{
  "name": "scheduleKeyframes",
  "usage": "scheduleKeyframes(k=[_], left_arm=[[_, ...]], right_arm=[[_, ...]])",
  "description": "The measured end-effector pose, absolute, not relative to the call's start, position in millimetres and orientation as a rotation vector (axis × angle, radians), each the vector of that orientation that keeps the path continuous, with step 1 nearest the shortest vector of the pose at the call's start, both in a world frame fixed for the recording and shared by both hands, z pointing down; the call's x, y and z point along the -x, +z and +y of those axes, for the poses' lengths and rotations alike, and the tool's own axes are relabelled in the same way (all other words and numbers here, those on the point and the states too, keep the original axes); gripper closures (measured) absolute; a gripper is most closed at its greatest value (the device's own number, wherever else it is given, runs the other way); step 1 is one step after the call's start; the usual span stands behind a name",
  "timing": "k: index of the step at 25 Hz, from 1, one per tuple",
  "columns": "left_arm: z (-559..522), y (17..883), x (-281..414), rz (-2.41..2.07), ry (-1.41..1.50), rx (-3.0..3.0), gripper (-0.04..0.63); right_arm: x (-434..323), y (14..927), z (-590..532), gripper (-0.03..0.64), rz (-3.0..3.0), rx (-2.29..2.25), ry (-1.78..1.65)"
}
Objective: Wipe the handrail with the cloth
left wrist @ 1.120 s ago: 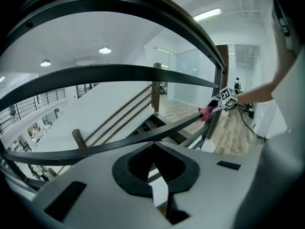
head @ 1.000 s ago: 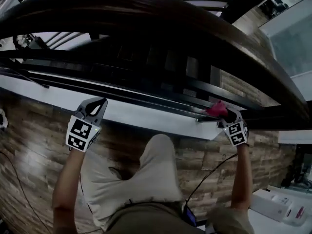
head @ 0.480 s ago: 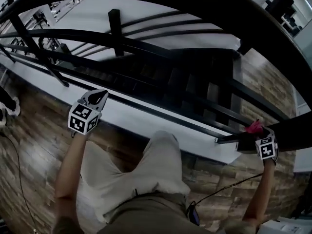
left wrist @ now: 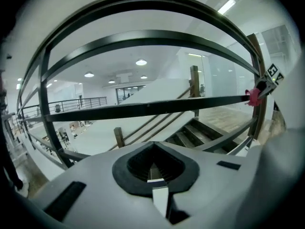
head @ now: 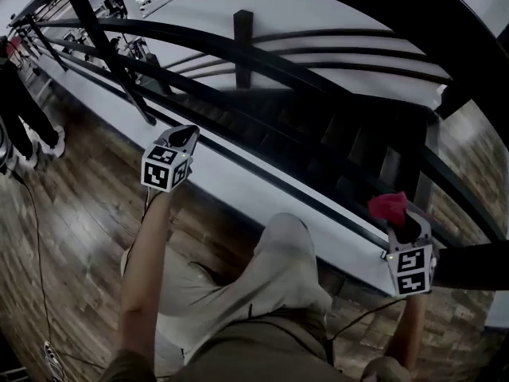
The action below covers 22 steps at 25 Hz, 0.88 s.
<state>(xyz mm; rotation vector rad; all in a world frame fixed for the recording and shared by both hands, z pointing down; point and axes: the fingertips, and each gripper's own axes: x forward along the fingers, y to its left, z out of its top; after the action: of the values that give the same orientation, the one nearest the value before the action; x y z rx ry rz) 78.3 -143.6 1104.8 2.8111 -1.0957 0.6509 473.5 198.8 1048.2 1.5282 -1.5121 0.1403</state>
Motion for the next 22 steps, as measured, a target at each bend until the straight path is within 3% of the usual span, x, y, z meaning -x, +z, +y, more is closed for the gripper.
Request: scheduleKeyframes(k=[4, 9, 16, 22], left_arm=[[-163, 1116, -31, -1.206, 0.546, -2.740, 0.578], [-211, 1135, 31, -1.383, 0.504, -2.680, 0.578], [-307, 1213, 105, -1.447, 0.561, -2.549, 0.578], [-363, 1230, 142, -1.492, 0.615, -2.519, 0.578]], right_arm=[[-276, 1072, 47, 0.473, -1.983, -1.277, -0.061], [-109, 1100, -117, 0.472, -2.217, -1.233, -0.059], [20, 1203, -287, 0.472, -2.184, -1.274, 0.082], [86, 1221, -379, 0.472, -2.150, -1.255, -0.007]])
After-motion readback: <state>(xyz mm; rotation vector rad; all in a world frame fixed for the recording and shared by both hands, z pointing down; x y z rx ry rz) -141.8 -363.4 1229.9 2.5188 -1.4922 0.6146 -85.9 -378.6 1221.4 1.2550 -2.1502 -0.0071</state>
